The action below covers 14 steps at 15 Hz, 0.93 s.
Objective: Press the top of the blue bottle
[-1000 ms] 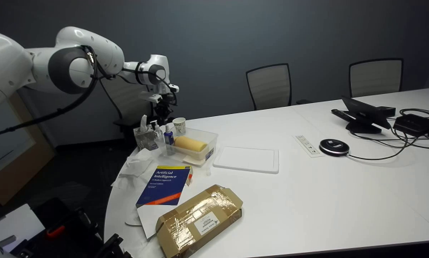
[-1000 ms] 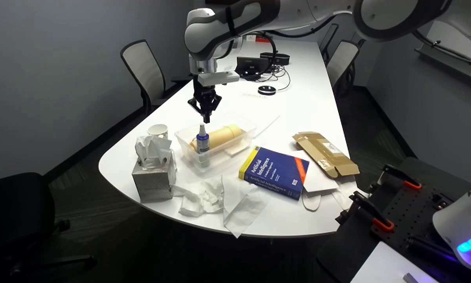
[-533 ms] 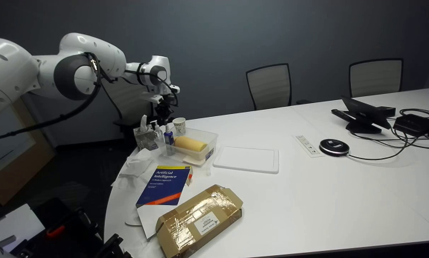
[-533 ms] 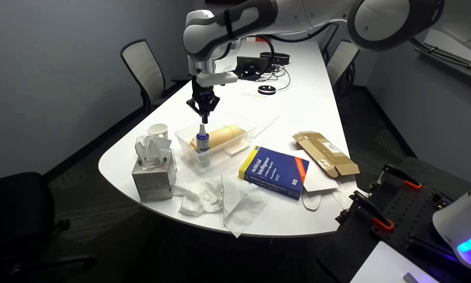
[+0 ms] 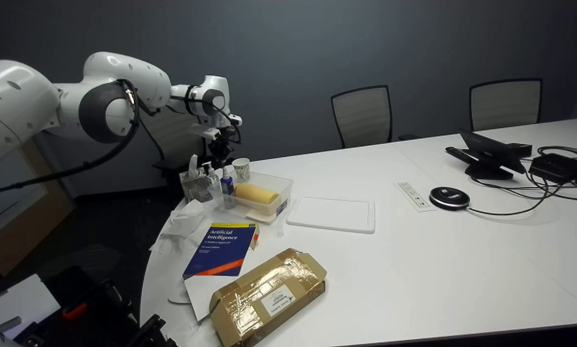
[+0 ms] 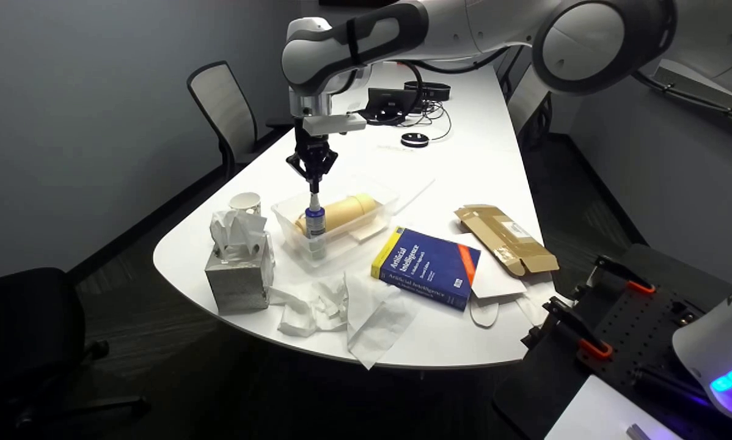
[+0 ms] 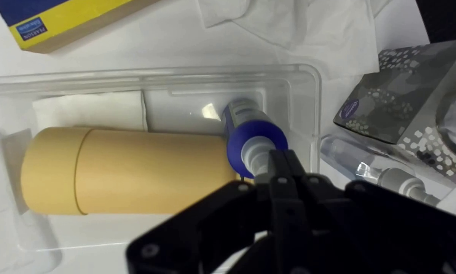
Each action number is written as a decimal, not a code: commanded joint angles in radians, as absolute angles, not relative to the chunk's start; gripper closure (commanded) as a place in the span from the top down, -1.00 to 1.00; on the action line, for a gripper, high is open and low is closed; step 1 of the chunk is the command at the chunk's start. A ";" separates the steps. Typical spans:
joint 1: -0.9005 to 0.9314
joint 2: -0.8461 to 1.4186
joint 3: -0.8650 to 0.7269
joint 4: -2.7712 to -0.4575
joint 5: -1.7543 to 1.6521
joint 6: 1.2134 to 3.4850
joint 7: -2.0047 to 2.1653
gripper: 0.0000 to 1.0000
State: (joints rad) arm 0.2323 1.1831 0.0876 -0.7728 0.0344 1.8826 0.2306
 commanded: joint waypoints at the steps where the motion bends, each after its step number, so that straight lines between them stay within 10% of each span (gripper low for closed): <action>1: 0.230 1.221 0.096 -0.701 0.038 1.841 0.205 -1.00; 14: 0.227 1.267 0.078 -0.684 0.018 1.818 0.201 -1.00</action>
State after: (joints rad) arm 0.2292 1.2243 0.0840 -0.7145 0.0286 1.8526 0.2212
